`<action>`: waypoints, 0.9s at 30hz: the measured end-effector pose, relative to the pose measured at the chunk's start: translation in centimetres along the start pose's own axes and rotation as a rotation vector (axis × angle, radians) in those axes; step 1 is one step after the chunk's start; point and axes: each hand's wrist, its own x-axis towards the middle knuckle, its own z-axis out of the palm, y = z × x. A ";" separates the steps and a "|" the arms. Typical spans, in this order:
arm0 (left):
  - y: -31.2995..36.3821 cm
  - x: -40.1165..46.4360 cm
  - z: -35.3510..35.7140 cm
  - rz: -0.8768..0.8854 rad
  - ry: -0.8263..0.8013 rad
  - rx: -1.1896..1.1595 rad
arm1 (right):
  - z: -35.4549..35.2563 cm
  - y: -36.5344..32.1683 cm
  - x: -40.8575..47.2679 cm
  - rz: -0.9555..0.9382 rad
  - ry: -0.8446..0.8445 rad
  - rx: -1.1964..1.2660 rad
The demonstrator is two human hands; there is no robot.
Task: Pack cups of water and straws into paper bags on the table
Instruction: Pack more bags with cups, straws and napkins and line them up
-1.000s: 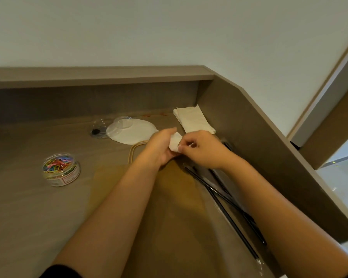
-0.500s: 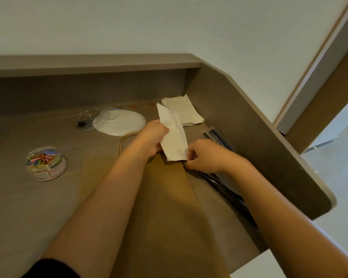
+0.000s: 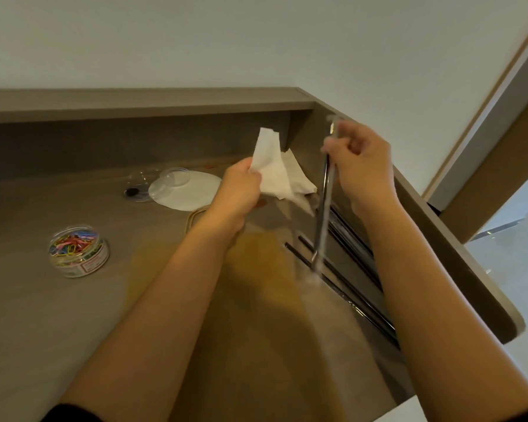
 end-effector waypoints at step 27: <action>1.2 -14.5 -9.3 0.015 0.014 0.143 | 6.1 -6.8 -7.1 0.043 -0.724 0.369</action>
